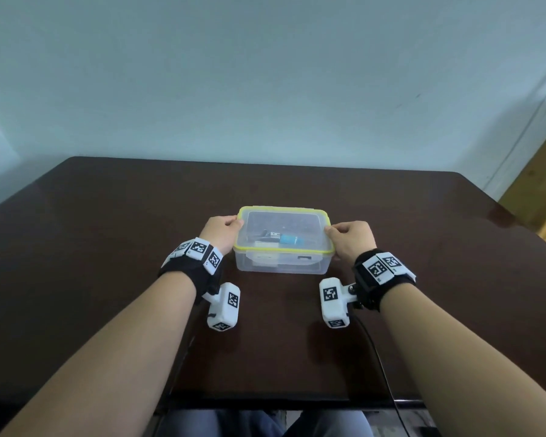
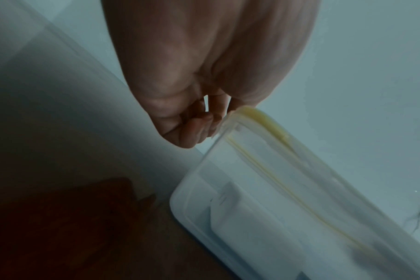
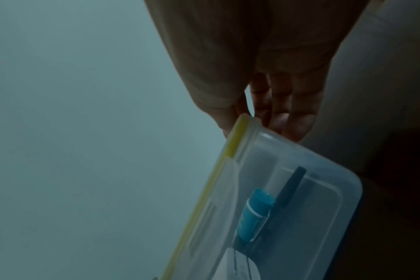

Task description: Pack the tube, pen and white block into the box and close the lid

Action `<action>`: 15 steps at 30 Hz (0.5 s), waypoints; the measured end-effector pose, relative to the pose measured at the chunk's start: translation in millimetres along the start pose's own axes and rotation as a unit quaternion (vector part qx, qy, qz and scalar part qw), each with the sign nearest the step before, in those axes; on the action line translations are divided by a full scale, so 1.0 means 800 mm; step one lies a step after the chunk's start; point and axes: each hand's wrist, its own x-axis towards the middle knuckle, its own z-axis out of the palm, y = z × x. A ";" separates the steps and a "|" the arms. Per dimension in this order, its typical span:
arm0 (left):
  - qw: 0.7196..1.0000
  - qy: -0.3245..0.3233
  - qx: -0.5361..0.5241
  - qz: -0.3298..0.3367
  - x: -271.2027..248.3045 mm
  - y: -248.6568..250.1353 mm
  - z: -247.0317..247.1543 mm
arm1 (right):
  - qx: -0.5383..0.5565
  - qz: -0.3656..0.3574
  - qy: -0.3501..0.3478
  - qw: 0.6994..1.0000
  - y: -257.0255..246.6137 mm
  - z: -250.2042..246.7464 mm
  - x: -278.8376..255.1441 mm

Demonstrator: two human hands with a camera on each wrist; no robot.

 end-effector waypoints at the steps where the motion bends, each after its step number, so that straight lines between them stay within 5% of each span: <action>1: 1.000 0.001 -0.005 -0.001 0.003 -0.001 0.001 | -0.001 0.000 0.001 1.000 0.000 0.000 0.003; 15: 0.978 -0.001 -0.196 -0.067 -0.009 -0.029 -0.006 | -0.078 -0.053 -0.007 0.996 0.003 -0.019 0.005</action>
